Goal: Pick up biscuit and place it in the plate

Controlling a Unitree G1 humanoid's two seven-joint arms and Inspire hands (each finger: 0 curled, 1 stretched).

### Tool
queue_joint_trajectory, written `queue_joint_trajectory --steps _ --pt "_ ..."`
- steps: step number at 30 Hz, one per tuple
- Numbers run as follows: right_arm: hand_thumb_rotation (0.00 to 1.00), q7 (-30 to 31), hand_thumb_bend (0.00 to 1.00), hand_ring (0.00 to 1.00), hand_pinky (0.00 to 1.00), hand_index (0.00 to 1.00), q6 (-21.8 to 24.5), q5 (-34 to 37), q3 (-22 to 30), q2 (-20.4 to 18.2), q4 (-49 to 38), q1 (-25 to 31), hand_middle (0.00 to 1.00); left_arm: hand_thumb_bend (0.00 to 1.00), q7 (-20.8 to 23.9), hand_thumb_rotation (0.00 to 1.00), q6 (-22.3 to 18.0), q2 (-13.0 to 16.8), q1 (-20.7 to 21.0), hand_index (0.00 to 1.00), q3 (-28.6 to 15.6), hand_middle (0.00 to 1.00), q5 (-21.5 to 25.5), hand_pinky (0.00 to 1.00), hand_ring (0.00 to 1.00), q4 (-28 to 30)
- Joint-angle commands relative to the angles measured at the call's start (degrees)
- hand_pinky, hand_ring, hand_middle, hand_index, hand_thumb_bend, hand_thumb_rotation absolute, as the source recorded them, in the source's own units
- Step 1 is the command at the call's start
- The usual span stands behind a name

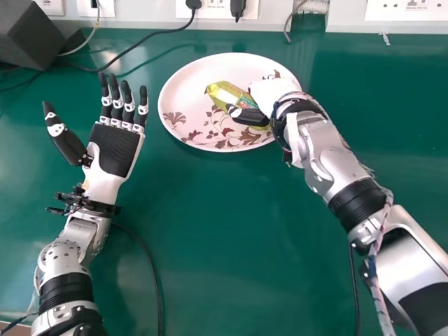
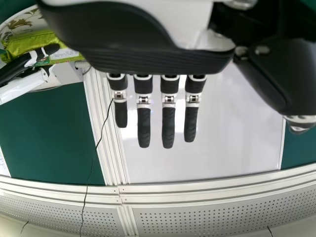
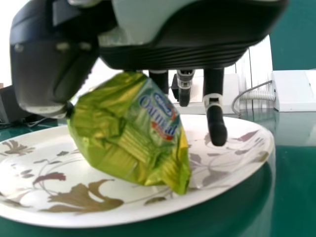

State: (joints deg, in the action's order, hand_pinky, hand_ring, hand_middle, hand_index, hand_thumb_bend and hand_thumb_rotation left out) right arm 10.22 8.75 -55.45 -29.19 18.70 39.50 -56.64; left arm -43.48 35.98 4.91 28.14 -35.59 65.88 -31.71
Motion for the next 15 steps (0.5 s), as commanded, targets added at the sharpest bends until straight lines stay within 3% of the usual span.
queue_joint_trajectory --steps 1,15 --pt "0.00 -0.6 0.50 0.44 0.22 0.53 -0.5 0.7 -0.9 -0.9 2.2 -0.7 0.42 0.97 -0.7 0.36 0.6 -1.9 -3.7 0.81 0.6 0.74 -1.2 0.85 0.73 -3.1" --pt "0.00 -5.1 0.50 0.44 0.22 0.53 -2.7 1.8 -4.4 -3.7 13.3 -3.2 0.43 0.97 0.1 0.39 0.5 -2.9 -4.8 0.79 0.7 0.75 -0.6 0.89 0.75 -0.1"
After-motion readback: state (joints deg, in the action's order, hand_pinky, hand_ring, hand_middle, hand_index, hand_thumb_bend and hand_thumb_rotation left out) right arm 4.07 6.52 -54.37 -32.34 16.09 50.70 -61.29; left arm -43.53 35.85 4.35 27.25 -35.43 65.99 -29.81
